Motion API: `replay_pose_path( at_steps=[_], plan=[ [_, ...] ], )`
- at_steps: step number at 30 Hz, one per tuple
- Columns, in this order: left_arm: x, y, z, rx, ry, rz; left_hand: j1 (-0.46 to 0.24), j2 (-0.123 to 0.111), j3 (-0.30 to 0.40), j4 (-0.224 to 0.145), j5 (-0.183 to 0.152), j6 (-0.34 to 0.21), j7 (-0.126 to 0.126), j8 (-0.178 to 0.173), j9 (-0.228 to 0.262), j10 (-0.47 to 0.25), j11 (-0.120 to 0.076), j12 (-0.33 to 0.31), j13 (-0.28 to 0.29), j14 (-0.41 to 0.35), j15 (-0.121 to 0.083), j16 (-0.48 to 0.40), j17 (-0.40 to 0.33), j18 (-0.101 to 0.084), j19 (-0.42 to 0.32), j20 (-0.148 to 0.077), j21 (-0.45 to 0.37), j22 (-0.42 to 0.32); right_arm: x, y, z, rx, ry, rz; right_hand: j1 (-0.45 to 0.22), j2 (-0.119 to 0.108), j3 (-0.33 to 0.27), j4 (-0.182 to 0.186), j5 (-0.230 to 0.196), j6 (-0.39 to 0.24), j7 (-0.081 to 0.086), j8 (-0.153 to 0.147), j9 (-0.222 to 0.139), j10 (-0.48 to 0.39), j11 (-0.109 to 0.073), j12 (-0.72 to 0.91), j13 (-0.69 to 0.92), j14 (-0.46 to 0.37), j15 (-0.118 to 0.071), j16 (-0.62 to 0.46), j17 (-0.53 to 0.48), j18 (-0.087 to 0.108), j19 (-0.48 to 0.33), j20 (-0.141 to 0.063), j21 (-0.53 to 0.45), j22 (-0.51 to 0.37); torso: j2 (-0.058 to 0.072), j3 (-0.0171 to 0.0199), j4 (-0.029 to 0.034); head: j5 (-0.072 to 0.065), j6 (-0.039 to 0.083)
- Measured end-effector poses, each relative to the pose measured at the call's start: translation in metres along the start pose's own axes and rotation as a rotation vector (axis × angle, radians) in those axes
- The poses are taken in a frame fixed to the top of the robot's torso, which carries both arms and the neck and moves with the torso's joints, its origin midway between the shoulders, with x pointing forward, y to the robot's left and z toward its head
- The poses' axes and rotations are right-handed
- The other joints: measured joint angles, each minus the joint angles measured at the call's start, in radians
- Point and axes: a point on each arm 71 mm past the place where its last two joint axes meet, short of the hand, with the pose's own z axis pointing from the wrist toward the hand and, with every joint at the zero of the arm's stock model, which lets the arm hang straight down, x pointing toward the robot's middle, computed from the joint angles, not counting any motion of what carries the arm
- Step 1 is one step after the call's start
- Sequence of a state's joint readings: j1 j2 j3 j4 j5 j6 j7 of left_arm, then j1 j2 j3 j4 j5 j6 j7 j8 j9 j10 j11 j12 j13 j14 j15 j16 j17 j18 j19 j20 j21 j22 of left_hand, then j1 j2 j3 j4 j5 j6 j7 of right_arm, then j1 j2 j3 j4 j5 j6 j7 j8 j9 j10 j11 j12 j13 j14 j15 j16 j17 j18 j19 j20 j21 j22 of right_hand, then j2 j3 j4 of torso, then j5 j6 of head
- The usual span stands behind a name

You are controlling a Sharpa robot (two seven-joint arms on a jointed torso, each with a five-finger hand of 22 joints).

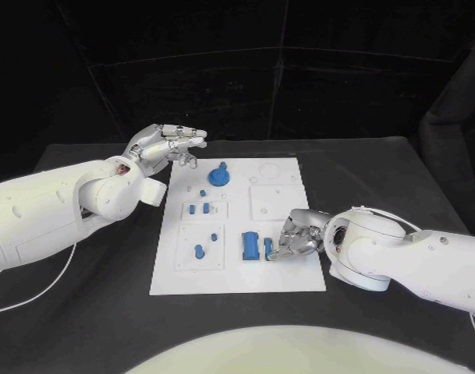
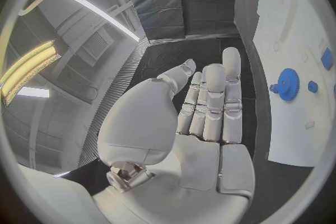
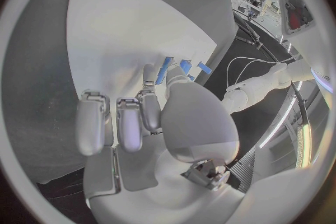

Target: Assemble the parts on the task board

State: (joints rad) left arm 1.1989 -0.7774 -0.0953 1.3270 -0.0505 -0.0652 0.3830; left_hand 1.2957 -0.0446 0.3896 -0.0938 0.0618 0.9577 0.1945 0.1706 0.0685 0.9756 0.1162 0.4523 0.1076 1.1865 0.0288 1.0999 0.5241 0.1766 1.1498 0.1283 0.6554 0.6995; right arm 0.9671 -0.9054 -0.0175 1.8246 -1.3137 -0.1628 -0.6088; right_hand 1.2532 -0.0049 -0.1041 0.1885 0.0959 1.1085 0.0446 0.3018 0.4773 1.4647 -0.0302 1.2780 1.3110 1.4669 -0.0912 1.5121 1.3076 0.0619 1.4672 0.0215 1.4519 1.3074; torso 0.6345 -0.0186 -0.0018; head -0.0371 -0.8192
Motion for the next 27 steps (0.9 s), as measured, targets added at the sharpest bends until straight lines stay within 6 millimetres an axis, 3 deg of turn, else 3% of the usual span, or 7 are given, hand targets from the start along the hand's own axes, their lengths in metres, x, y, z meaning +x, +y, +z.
replay_pose_path(
  at_steps=[12,15,19,21,24,25,27],
  plan=[
    [0.000,0.000,0.000,-0.002,0.000,0.000,0.000,0.000,0.000,0.000,0.000,0.000,0.000,0.000,0.000,0.000,0.000,0.000,0.000,0.000,0.000,0.000,0.000,0.000,0.000,0.000,0.000,0.000,0.000,0.000,0.003,0.002,-0.001,-0.002,-0.011,0.008,-0.037,0.004,0.006,0.000,0.000,-0.003,0.002,0.000,0.000,0.000,-0.001,0.000,0.000,0.000,0.000,0.000,0.000,0.000,0.000,0.000,-0.001,0.0002,0.0012,0.002,0.001],
    [0.000,0.000,0.000,-0.002,0.000,0.000,0.000,0.000,0.000,0.000,0.000,0.000,0.000,0.000,0.000,0.000,0.000,0.000,0.000,0.000,0.000,0.000,0.000,0.000,0.000,0.000,0.000,0.000,0.000,0.000,0.000,-0.009,0.000,0.000,-0.028,-0.009,-0.057,0.013,0.006,-0.005,0.005,-0.008,0.003,0.000,0.000,-0.016,-0.006,0.000,0.000,-0.008,0.000,0.000,0.000,0.000,-0.006,0.000,-0.001,0.0005,-0.0002,0.003,0.003],
    [0.000,0.000,0.000,-0.003,0.000,0.000,0.000,0.000,0.000,0.000,0.000,0.000,0.000,0.000,0.000,0.000,0.000,0.000,0.000,0.000,0.000,0.000,0.000,0.000,0.000,0.000,0.000,0.000,-0.001,-0.005,-0.007,-0.033,0.002,0.011,-0.040,-0.021,-0.087,0.026,0.000,-0.041,0.016,-0.031,0.000,-0.033,0.015,-0.089,-0.005,-0.001,0.004,-0.050,0.000,0.000,-0.020,0.007,-0.053,-0.036,-0.002,0.0006,-0.0006,0.004,0.006],
    [0.000,0.000,0.000,-0.003,-0.001,0.000,0.000,0.000,0.000,0.000,0.000,0.000,0.000,0.004,0.000,-0.004,0.004,0.000,0.000,-0.004,0.004,0.000,-0.002,0.000,0.000,0.000,0.000,0.000,-0.003,-0.007,-0.010,-0.054,0.003,0.028,-0.040,-0.021,-0.096,0.032,0.000,-0.069,0.027,-0.048,-0.006,-0.078,0.024,-0.184,-0.060,-0.001,0.017,-0.101,-0.002,0.011,-0.066,0.014,-0.117,-0.132,-0.002,0.0006,-0.0006,0.004,0.008],
    [-0.001,0.000,0.000,-0.003,-0.002,0.001,-0.002,0.002,0.000,0.000,0.000,0.000,0.000,0.004,0.000,-0.007,0.000,0.000,0.000,-0.004,0.004,0.000,-0.008,0.000,0.000,0.000,-0.005,-0.002,-0.010,-0.011,-0.012,-0.093,-0.003,0.073,-0.012,-0.021,-0.103,0.029,0.014,-0.097,0.040,-0.063,-0.009,-0.144,0.036,-0.333,-0.161,-0.003,0.022,-0.184,-0.073,0.034,-0.126,0.023,-0.217,-0.272,-0.003,0.0007,-0.0006,0.003,0.014],
    [-0.001,0.000,0.000,-0.003,-0.003,0.001,-0.009,0.003,-0.003,0.003,0.000,-0.005,0.000,0.004,0.000,-0.008,0.000,0.002,0.000,-0.006,0.006,-0.005,-0.012,0.000,-0.001,0.001,-0.005,-0.003,-0.015,-0.012,-0.011,-0.108,-0.011,0.092,0.005,-0.014,-0.102,0.022,0.027,-0.108,0.044,-0.069,-0.011,-0.189,0.040,-0.427,-0.227,-0.008,0.029,-0.238,-0.135,0.057,-0.159,0.026,-0.274,-0.348,-0.004,0.0006,-0.0006,0.002,0.019],
    [-0.002,0.001,0.000,-0.003,-0.006,0.002,-0.054,-0.012,-0.031,0.031,-0.008,-0.011,0.004,0.004,0.000,-0.015,0.008,0.008,0.000,-0.024,0.012,-0.020,-0.035,0.000,-0.008,0.008,-0.016,-0.008,-0.031,-0.016,-0.007,-0.147,-0.039,0.152,0.042,0.004,-0.099,0.007,0.057,-0.135,0.057,-0.086,-0.020,-0.295,0.058,-0.634,-0.368,-0.092,0.043,-0.470,-0.381,0.097,-0.281,0.036,-0.480,-0.606,-0.007,0.0004,-0.0006,0.002,0.028]
  ],
)
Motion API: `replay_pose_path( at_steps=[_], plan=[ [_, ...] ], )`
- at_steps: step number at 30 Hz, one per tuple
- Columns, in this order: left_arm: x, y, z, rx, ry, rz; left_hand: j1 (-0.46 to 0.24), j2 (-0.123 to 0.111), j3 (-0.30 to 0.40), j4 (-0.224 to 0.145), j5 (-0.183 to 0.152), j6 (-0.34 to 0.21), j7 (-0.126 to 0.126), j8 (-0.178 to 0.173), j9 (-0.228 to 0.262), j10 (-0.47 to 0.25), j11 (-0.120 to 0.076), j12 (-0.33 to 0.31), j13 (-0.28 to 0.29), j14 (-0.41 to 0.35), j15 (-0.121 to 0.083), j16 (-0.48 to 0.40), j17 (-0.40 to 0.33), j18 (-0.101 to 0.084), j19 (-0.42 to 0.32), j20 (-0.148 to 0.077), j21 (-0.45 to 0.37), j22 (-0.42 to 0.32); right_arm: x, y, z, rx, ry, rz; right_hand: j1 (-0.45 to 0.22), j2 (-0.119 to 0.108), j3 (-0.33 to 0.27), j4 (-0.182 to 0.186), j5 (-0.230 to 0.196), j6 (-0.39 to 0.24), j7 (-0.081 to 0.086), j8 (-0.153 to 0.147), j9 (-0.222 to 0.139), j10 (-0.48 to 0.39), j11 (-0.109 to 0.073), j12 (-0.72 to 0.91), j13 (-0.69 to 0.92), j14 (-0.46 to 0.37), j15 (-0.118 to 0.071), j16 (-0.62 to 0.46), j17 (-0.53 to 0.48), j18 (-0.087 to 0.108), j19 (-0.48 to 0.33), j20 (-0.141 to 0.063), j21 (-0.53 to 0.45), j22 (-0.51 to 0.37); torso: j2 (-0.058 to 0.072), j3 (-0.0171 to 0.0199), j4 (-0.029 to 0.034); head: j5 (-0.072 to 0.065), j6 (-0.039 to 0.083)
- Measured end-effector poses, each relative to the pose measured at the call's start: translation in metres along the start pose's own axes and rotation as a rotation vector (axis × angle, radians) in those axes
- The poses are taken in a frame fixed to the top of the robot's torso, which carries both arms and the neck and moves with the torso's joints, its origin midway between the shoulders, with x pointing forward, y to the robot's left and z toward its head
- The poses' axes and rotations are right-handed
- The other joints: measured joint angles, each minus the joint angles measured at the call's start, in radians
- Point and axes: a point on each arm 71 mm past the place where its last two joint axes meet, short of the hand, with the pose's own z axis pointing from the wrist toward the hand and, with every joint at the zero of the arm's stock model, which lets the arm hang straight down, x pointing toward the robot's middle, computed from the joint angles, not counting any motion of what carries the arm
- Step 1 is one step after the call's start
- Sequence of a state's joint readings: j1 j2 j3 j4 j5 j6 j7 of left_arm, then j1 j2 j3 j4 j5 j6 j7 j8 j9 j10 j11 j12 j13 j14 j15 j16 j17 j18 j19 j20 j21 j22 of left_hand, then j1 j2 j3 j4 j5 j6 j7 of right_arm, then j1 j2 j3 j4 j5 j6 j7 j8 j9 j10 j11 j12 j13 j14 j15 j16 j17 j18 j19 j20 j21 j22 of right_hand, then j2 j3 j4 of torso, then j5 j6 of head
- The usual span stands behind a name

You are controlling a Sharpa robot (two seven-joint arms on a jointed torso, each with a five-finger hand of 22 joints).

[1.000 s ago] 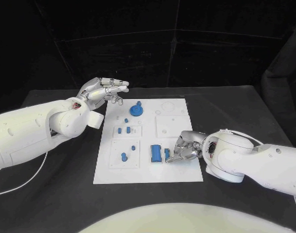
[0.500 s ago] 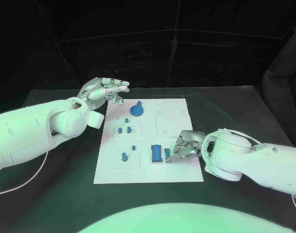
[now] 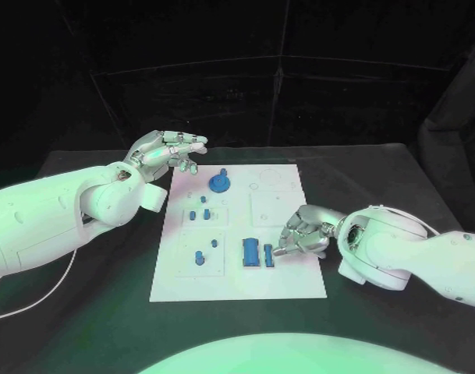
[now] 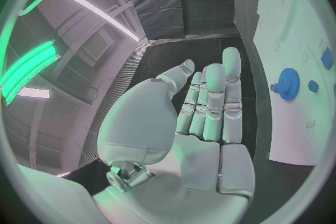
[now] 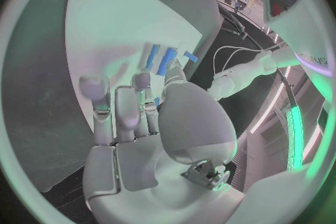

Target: Assemble the parts on the task board

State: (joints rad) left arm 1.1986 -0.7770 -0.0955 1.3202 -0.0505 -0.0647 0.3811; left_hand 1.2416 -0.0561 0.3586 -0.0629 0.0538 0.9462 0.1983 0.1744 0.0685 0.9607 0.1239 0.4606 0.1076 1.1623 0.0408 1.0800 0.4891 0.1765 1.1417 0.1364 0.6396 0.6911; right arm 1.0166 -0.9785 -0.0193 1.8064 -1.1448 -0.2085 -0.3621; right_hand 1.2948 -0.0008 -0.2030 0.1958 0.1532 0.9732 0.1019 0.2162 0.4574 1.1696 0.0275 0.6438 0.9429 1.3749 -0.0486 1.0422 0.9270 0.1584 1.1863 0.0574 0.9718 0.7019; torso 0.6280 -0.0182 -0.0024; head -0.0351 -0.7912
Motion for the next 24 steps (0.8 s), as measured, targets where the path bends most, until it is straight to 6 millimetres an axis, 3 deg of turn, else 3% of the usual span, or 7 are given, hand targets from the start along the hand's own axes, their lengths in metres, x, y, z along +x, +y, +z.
replay_pose_path(
  at_steps=[2,4,10,15,17,20,24],
  plan=[
    [-0.002,0.000,0.000,0.001,-0.005,0.000,-0.023,-0.015,-0.031,0.016,-0.003,-0.007,-0.004,0.000,0.000,-0.011,-0.001,0.000,-0.002,-0.016,0.002,-0.013,-0.012,0.000,-0.007,0.007,-0.014,-0.009,-0.016,-0.003,0.004,-0.039,-0.030,0.070,0.053,0.028,0.007,-0.017,0.023,-0.032,0.032,-0.024,-0.018,-0.077,0.026,-0.170,-0.135,-0.103,0.029,-0.273,-0.230,0.013,-0.079,0.024,-0.172,-0.149,-0.004,-0.0006,-0.0004,-0.001,0.008],
    [-0.003,0.001,0.001,0.002,-0.011,-0.004,-0.026,-0.017,-0.061,0.025,-0.003,-0.014,-0.004,0.002,0.000,-0.022,0.003,0.000,-0.006,-0.049,0.004,-0.046,-0.030,0.000,-0.034,0.009,-0.043,-0.027,-0.031,-0.006,0.010,-0.091,-0.063,0.167,0.112,0.049,0.019,-0.042,0.027,-0.056,0.061,-0.049,-0.041,-0.127,0.049,-0.300,-0.254,-0.157,0.059,-0.420,-0.318,0.013,-0.118,0.048,-0.286,-0.228,-0.007,-0.0014,-0.0011,-0.004,0.017],
    [-0.011,0.003,0.004,0.013,-0.049,-0.017,-0.007,0.002,-0.124,0.041,-0.003,-0.008,-0.016,0.008,0.000,-0.001,0.001,-0.044,-0.034,-0.207,0.029,-0.305,-0.155,0.000,-0.183,0.035,-0.219,-0.142,-0.064,-0.009,0.036,-0.256,-0.178,0.449,0.229,0.060,0.038,-0.115,-0.059,-0.052,0.076,-0.118,-0.126,-0.099,0.094,-0.494,-0.543,-0.231,0.104,-0.717,-0.502,0.013,-0.171,0.095,-0.531,-0.395,-0.025,-0.0036,-0.0078,-0.009,0.060],
    [-0.020,0.008,0.006,0.025,-0.100,-0.029,0.016,0.025,-0.153,0.048,-0.003,0.001,-0.018,-0.017,-0.002,0.034,0.018,-0.120,-0.044,-0.255,0.066,-0.548,-0.261,0.000,-0.313,0.079,-0.369,-0.249,-0.085,-0.016,0.056,-0.321,-0.273,0.591,0.230,0.060,0.023,-0.139,-0.062,-0.048,0.081,-0.150,-0.182,-0.089,0.106,-0.557,-0.673,-0.321,0.155,-0.879,-0.620,0.013,-0.224,0.148,-0.673,-0.487,-0.040,-0.0035,-0.0146,0.000,0.102],
    [-0.024,0.010,0.008,0.035,-0.128,-0.035,0.024,0.033,-0.163,0.046,-0.003,0.001,-0.018,-0.033,-0.003,0.036,0.025,-0.160,-0.045,-0.281,0.093,-0.637,-0.300,0.000,-0.372,0.103,-0.427,-0.293,-0.092,-0.019,0.063,-0.340,-0.311,0.640,0.197,0.059,0.015,-0.151,-0.066,-0.055,0.089,-0.150,-0.211,-0.110,0.126,-0.576,-0.722,-0.347,0.177,-0.931,-0.671,0.013,-0.243,0.167,-0.730,-0.525,-0.045,-0.0034,-0.0163,0.003,0.116],
    [-0.027,0.013,0.011,0.047,-0.164,-0.040,0.030,0.039,-0.182,0.047,-0.003,-0.006,-0.036,-0.056,-0.003,0.013,0.048,-0.215,-0.045,-0.310,0.115,-0.728,-0.342,0.000,-0.430,0.130,-0.484,-0.338,-0.098,-0.022,0.073,-0.356,-0.352,0.688,0.134,0.066,0.001,-0.180,-0.089,-0.071,0.095,-0.150,-0.272,-0.144,0.146,-0.576,-0.808,-0.348,0.190,-0.975,-0.759,0.013,-0.226,0.194,-0.810,-0.585,-0.054,-0.0027,-0.0171,0.009,0.133],
    [-0.029,0.014,0.015,0.064,-0.208,-0.045,0.040,0.049,-0.204,0.044,-0.003,-0.005,-0.038,-0.082,-0.003,0.004,0.057,-0.276,-0.045,-0.312,0.119,-0.809,-0.378,0.000,-0.452,0.149,-0.519,-0.382,-0.104,-0.022,0.084,-0.375,-0.387,0.736,0.079,0.070,-0.014,-0.177,-0.101,-0.163,0.106,-0.155,-0.317,-0.206,0.164,-0.580,-0.855,-0.358,0.201,-0.976,-0.802,0.013,-0.221,0.198,-0.847,-0.612,-0.063,-0.0018,-0.0159,0.011,0.152]
  ],
)
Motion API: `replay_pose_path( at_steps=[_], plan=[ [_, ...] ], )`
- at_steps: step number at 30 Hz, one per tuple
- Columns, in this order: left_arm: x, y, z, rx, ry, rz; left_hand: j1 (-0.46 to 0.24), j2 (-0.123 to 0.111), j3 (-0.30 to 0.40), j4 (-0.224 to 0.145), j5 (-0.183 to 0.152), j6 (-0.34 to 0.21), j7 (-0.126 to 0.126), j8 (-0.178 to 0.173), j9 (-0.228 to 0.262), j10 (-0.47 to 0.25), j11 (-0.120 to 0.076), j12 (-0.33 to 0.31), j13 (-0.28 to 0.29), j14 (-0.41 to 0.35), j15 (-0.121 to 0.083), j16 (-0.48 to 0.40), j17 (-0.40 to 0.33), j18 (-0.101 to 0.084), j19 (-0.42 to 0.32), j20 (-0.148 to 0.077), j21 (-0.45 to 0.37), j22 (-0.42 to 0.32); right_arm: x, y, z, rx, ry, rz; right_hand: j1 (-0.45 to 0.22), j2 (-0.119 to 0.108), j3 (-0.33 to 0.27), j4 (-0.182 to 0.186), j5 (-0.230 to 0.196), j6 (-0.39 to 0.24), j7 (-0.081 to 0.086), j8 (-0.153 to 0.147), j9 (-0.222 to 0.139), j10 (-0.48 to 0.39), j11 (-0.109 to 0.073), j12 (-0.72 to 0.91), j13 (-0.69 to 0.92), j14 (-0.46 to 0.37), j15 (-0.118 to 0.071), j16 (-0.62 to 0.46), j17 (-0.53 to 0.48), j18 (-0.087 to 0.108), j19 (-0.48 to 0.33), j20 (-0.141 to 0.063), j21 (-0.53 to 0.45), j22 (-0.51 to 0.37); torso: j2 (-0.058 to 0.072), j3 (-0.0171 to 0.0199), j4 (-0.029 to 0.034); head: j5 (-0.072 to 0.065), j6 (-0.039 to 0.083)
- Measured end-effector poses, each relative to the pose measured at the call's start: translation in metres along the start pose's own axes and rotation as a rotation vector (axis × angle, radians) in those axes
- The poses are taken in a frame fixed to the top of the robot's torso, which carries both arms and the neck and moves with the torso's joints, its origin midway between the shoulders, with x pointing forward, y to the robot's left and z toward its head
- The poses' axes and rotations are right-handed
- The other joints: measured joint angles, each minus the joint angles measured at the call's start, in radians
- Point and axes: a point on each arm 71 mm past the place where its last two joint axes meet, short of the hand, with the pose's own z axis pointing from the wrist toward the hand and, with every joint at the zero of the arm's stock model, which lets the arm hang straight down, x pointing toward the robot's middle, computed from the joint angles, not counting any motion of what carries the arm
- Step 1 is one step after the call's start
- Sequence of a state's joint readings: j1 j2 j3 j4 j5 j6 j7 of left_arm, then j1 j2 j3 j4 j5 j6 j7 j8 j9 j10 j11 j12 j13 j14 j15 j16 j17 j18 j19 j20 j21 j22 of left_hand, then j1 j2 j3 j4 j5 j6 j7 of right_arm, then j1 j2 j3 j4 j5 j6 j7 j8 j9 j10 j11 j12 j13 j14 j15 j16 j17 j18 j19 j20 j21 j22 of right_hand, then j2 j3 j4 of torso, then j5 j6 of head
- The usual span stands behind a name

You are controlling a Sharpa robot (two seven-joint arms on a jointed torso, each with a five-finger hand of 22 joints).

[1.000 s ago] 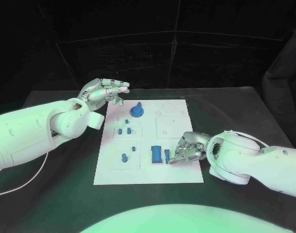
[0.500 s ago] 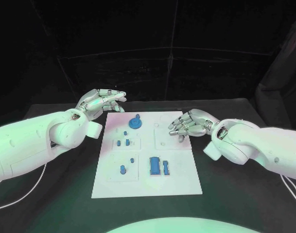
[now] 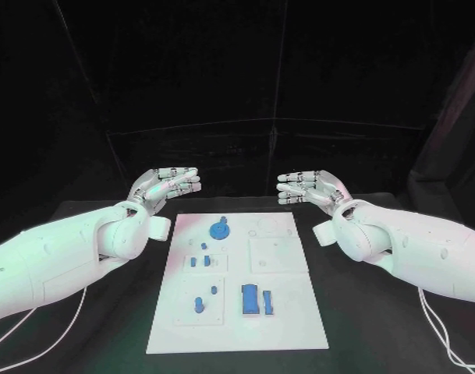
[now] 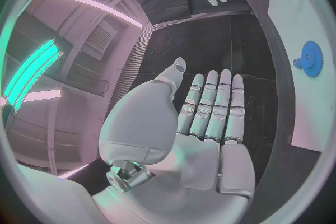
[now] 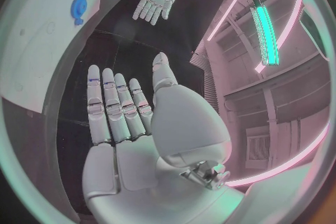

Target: Assemble the parts on the task board

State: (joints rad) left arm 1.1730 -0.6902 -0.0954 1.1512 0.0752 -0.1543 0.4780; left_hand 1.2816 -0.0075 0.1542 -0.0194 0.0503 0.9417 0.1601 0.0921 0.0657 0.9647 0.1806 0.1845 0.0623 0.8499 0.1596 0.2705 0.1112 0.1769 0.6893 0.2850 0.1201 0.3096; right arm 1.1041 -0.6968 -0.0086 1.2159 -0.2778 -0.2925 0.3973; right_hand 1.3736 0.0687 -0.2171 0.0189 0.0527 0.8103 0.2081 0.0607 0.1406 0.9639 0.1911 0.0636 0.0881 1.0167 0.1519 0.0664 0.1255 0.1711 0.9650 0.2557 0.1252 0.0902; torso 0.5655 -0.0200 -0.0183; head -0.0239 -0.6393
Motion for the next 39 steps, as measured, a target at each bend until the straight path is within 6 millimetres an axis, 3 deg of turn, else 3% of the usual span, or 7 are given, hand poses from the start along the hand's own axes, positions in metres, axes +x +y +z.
replay_pose_path(
  at_steps=[6,12,20,23,28,34,39],
  plan=[
    [0.001,0.002,-0.002,-0.004,-0.007,-0.004,-0.211,0.007,-0.030,0.011,-0.026,-0.158,-0.031,-0.050,-0.033,-0.168,-0.028,-0.041,-0.031,-0.132,-0.024,-0.057,-0.039,-0.016,-0.111,-0.047,-0.020,-0.059,0.001,-0.001,-0.001,0.001,-0.003,0.010,-0.233,-0.033,0.033,-0.012,-0.028,-0.138,-0.029,-0.030,-0.028,-0.165,-0.032,-0.033,-0.047,-0.170,-0.023,-0.035,-0.026,-0.002,-0.156,-0.039,-0.026,-0.047,-0.002,0.0017,0.0016,0.003,0.005],
    [0.015,0.006,-0.009,-0.013,-0.003,-0.019,-0.456,0.007,-0.056,0.015,-0.038,-0.338,-0.060,-0.073,-0.054,-0.351,-0.063,-0.074,-0.052,-0.297,-0.056,-0.106,-0.085,-0.038,-0.244,-0.102,-0.075,-0.116,0.016,0.001,-0.009,0.001,-0.001,0.039,-0.483,-0.056,0.074,-0.016,-0.040,-0.286,-0.068,-0.047,-0.068,-0.341,-0.067,-0.050,-0.073,-0.357,-0.051,-0.053,-0.080,-0.040,-0.334,-0.087,-0.080,-0.075,-0.013,0.0123,0.0113,0.019,0.032],
    [0.046,0.013,-0.031,-0.030,-0.044,-0.017,-0.688,0.008,-0.124,0.019,-0.043,-0.508,-0.128,-0.084,-0.062,-0.523,-0.119,-0.135,-0.059,-0.452,-0.120,-0.152,-0.104,-0.069,-0.369,-0.153,-0.107,-0.171,0.043,0.010,-0.032,0.005,-0.071,0.117,-0.743,-0.065,0.114,-0.018,-0.046,-0.439,-0.109,-0.053,-0.122,-0.522,-0.115,-0.056,-0.083,-0.549,-0.120,-0.058,-0.114,-0.064,-0.518,-0.136,-0.112,-0.086,-0.020,0.0191,0.0172,0.024,0.039],
    [0.057,0.013,-0.040,-0.034,-0.076,-0.004,-0.756,0.008,-0.133,0.019,-0.043,-0.557,-0.141,-0.084,-0.063,-0.573,-0.143,-0.154,-0.059,-0.498,-0.135,-0.165,-0.107,-0.071,-0.406,-0.169,-0.109,-0.186,0.049,0.012,-0.039,0.013,-0.118,0.139,-0.814,-0.066,0.134,-0.019,-0.046,-0.479,-0.137,-0.053,-0.129,-0.572,-0.143,-0.056,-0.085,-0.602,-0.133,-0.059,-0.118,-0.071,-0.568,-0.150,-0.114,-0.087,-0.021,0.0196,0.0178,0.024,0.039],
    [0.068,0.012,-0.052,-0.033,-0.136,0.029,-0.854,0.008,-0.143,0.019,-0.047,-0.628,-0.151,-0.088,-0.064,-0.647,-0.164,-0.169,-0.061,-0.563,-0.149,-0.205,-0.108,-0.116,-0.458,-0.191,-0.112,-0.209,0.052,0.014,-0.047,0.030,-0.190,0.156,-0.918,-0.068,0.179,-0.019,-0.046,-0.539,-0.178,-0.057,-0.136,-0.645,-0.170,-0.056,-0.086,-0.679,-0.144,-0.062,-0.122,-0.113,-0.640,-0.187,-0.119,-0.088,-0.021,0.0197,0.0182,0.024,0.040],
    [0.071,0.011,-0.059,-0.028,-0.199,0.070,-0.951,0.008,-0.146,0.019,-0.047,-0.700,-0.158,-0.088,-0.064,-0.719,-0.175,-0.177,-0.061,-0.629,-0.156,-0.247,-0.110,-0.149,-0.513,-0.246,-0.116,-0.265,0.050,0.014,-0.049,0.041,-0.248,0.158,-1.019,-0.068,0.199,-0.020,-0.046,-0.601,-0.197,-0.057,-0.138,-0.716,-0.183,-0.060,-0.087,-0.754,-0.149,-0.062,-0.123,-0.149,-0.712,-0.230,-0.118,-0.089,-0.021,0.0200,0.0183,0.024,0.040],
    [0.069,0.010,-0.060,-0.023,-0.228,0.090,-1.011,0.008,-0.148,0.019,-0.047,-0.744,-0.159,-0.088,-0.064,-0.764,-0.177,-0.178,-0.061,-0.669,-0.158,-0.259,-0.110,-0.156,-0.542,-0.271,-0.116,-0.290,0.049,0.014,-0.050,0.045,-0.270,0.158,-1.084,-0.068,0.206,-0.019,-0.046,-0.639,-0.203,-0.057,-0.139,-0.761,-0.188,-0.060,-0.087,-0.802,-0.150,-0.062,-0.123,-0.149,-0.756,-0.246,-0.119,-0.089,-0.021,0.0200,0.0184,0.024,0.040]
  ],
)
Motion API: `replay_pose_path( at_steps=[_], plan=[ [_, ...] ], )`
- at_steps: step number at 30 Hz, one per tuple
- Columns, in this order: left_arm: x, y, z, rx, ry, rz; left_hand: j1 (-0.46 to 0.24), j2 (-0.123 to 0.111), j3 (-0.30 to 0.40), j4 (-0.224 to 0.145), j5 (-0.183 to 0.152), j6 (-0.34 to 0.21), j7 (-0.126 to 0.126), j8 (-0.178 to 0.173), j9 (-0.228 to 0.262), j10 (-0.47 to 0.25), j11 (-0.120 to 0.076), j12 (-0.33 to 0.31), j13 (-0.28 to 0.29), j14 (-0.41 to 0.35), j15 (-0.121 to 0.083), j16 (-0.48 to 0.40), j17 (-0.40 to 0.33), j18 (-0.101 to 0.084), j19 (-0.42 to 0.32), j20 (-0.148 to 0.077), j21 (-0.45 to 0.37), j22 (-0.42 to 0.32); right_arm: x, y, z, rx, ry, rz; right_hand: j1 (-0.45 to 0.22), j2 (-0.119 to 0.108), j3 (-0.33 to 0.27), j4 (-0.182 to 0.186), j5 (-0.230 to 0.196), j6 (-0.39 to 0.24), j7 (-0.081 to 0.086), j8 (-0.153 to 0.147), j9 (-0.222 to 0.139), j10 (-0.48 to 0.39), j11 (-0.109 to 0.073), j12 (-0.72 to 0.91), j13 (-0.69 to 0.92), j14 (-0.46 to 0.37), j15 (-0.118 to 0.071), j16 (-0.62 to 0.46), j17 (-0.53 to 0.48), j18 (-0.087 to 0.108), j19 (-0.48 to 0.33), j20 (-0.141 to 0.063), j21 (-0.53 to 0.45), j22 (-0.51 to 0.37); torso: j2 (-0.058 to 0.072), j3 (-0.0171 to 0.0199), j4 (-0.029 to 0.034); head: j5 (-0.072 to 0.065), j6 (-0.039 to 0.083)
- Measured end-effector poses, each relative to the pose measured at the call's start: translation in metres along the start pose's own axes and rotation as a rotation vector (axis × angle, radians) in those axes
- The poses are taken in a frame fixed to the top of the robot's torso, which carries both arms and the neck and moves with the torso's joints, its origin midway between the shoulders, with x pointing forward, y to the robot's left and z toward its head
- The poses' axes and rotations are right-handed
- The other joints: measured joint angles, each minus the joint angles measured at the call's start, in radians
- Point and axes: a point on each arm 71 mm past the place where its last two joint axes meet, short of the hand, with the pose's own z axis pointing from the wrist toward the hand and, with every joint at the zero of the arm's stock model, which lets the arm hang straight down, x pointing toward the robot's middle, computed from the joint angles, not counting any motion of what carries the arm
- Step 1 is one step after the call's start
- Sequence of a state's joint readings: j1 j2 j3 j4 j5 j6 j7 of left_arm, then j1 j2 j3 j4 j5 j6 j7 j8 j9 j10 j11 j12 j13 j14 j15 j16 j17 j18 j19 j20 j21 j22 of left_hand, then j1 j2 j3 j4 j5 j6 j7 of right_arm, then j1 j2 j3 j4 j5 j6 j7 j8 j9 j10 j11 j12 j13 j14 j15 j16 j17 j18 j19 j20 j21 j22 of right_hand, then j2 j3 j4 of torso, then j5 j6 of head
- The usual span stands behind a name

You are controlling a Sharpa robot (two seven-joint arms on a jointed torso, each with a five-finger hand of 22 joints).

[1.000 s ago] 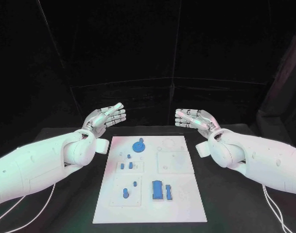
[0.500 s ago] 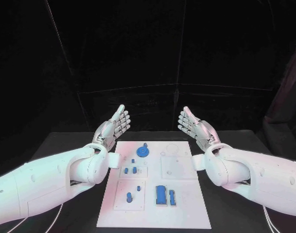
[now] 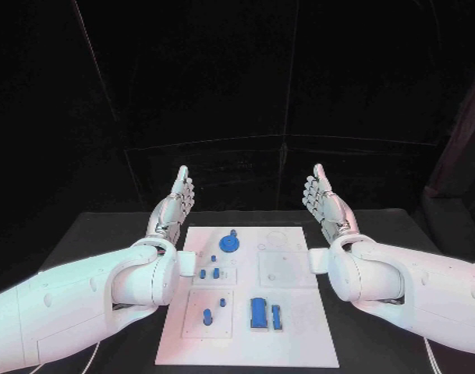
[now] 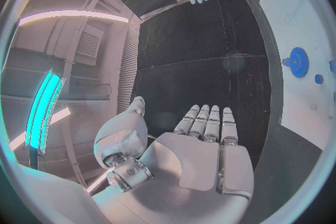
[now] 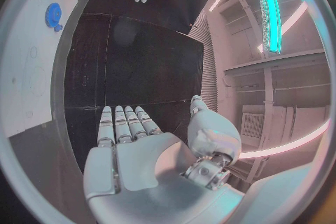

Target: Assemble the parts on the task board

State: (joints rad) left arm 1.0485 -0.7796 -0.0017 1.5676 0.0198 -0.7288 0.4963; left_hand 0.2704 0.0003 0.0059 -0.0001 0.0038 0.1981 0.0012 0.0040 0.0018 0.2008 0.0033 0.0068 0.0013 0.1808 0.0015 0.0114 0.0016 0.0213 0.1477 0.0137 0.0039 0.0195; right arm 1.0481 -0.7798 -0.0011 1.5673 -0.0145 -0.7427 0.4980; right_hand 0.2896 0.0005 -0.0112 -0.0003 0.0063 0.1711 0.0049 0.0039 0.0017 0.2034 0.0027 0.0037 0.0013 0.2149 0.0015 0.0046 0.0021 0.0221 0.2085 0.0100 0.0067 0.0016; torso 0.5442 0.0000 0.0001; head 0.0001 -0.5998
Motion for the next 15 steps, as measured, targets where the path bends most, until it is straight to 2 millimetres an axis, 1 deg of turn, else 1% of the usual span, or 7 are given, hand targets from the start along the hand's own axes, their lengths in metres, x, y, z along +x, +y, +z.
replay_pose_path(
  at_steps=[6,7,9,10,11,14,15],
  plan=[
    [-0.0011,-0.0003,-0.0001,0.003,-0.016,0.011,-0.057,0.000,0.000,0.000,0.000,-0.043,-0.001,0.000,-0.001,-0.042,-0.003,0.000,0.000,-0.038,-0.001,-0.004,0.000,0.000,-0.030,-0.010,0.000,-0.012,-0.0009,-0.0001,0.0000,0.002,-0.013,0.000,-0.059,0.000,0.005,0.000,0.000,-0.035,-0.003,0.000,-0.001,-0.043,-0.001,0.000,0.000,-0.044,-0.002,0.000,-0.001,0.000,-0.045,-0.007,0.000,0.000,0.000,0.0000,0.0000,0.000,0.000],
    [-0.0012,-0.0003,-0.0001,0.004,-0.017,0.012,-0.065,0.000,0.000,0.000,0.000,-0.049,0.000,0.000,-0.001,-0.049,-0.003,0.000,0.000,-0.043,-0.001,-0.005,0.000,0.000,-0.035,-0.009,0.000,-0.013,-0.0010,-0.0001,0.0000,0.002,-0.014,0.000,-0.069,0.000,0.005,0.000,0.000,-0.039,-0.004,0.000,-0.001,-0.048,-0.003,0.000,0.000,-0.052,-0.001,0.000,-0.001,0.000,-0.050,-0.007,0.000,0.000,0.000,0.0000,0.0000,0.000,0.000],
    [-0.0014,-0.0004,-0.0001,0.004,-0.021,0.014,-0.081,0.000,0.000,0.000,0.000,-0.060,0.000,0.000,-0.001,-0.060,-0.003,0.000,0.000,-0.052,-0.001,-0.005,0.000,0.000,-0.040,-0.012,0.000,-0.014,-0.0011,-0.0001,0.0000,0.003,-0.017,0.000,-0.085,0.000,0.005,0.000,0.000,-0.049,-0.003,0.000,-0.001,-0.058,-0.001,0.000,0.000,-0.063,-0.002,0.000,-0.001,0.000,-0.062,-0.009,0.000,0.000,0.000,0.0000,0.0000,0.000,0.000],
    [-0.0015,-0.0004,-0.0001,0.005,-0.022,0.015,-0.089,0.000,0.000,0.000,0.000,-0.064,-0.001,0.000,-0.001,-0.064,-0.003,0.000,0.000,-0.058,0.000,-0.005,0.000,0.000,-0.047,-0.012,0.000,-0.015,-0.0012,-0.0001,0.0000,0.003,-0.018,0.000,-0.093,0.000,0.005,0.000,0.000,-0.052,-0.003,0.000,-0.001,-0.065,-0.001,0.000,0.000,-0.069,-0.002,0.000,-0.001,-0.003,-0.068,-0.009,0.000,0.000,0.000,0.0000,0.0000,0.000,0.000],
    [-0.0016,-0.0004,-0.0001,0.005,-0.023,0.016,-0.096,0.000,0.000,0.000,0.000,-0.067,0.000,0.000,-0.001,-0.071,-0.003,0.000,0.000,-0.059,-0.001,-0.005,0.000,0.000,-0.049,-0.010,0.000,-0.015,-0.0013,-0.0002,0.0000,0.003,-0.018,0.000,-0.101,0.000,0.005,0.000,0.000,-0.055,-0.006,0.000,-0.001,-0.068,-0.005,0.000,0.000,-0.074,-0.002,0.000,-0.001,-0.016,-0.072,-0.008,0.000,0.000,0.000,0.0000,0.0000,0.000,0.000],
    [-0.0018,-0.0005,-0.0001,0.005,-0.025,0.018,-0.114,-0.003,0.000,0.000,0.000,-0.082,-0.001,0.000,-0.001,-0.085,-0.003,0.000,0.000,-0.072,0.000,-0.005,0.000,0.000,-0.080,-0.012,0.000,-0.017,-0.0014,-0.0002,0.0000,0.003,-0.020,0.000,-0.122,-0.003,0.005,0.000,0.000,-0.069,-0.005,0.000,-0.001,-0.085,-0.003,0.000,0.000,-0.091,-0.001,0.000,-0.001,-0.015,-0.089,-0.010,0.000,0.000,0.000,0.0000,0.0000,0.000,0.000],
    [-0.0018,-0.0005,-0.0001,0.005,-0.026,0.018,-0.122,-0.002,0.000,0.000,0.000,-0.088,0.000,0.000,-0.001,-0.086,-0.003,0.000,0.000,-0.078,-0.002,-0.005,-0.001,-0.003,-0.091,-0.012,0.000,-0.017,-0.0014,-0.0002,0.0000,0.003,-0.021,0.000,-0.133,-0.001,0.005,0.000,0.000,-0.079,-0.004,0.000,-0.001,-0.093,-0.003,0.000,0.000,-0.100,-0.003,0.000,-0.001,-0.015,-0.097,-0.010,0.000,0.000,0.000,0.0000,0.0000,0.000,0.000]
  ],
)
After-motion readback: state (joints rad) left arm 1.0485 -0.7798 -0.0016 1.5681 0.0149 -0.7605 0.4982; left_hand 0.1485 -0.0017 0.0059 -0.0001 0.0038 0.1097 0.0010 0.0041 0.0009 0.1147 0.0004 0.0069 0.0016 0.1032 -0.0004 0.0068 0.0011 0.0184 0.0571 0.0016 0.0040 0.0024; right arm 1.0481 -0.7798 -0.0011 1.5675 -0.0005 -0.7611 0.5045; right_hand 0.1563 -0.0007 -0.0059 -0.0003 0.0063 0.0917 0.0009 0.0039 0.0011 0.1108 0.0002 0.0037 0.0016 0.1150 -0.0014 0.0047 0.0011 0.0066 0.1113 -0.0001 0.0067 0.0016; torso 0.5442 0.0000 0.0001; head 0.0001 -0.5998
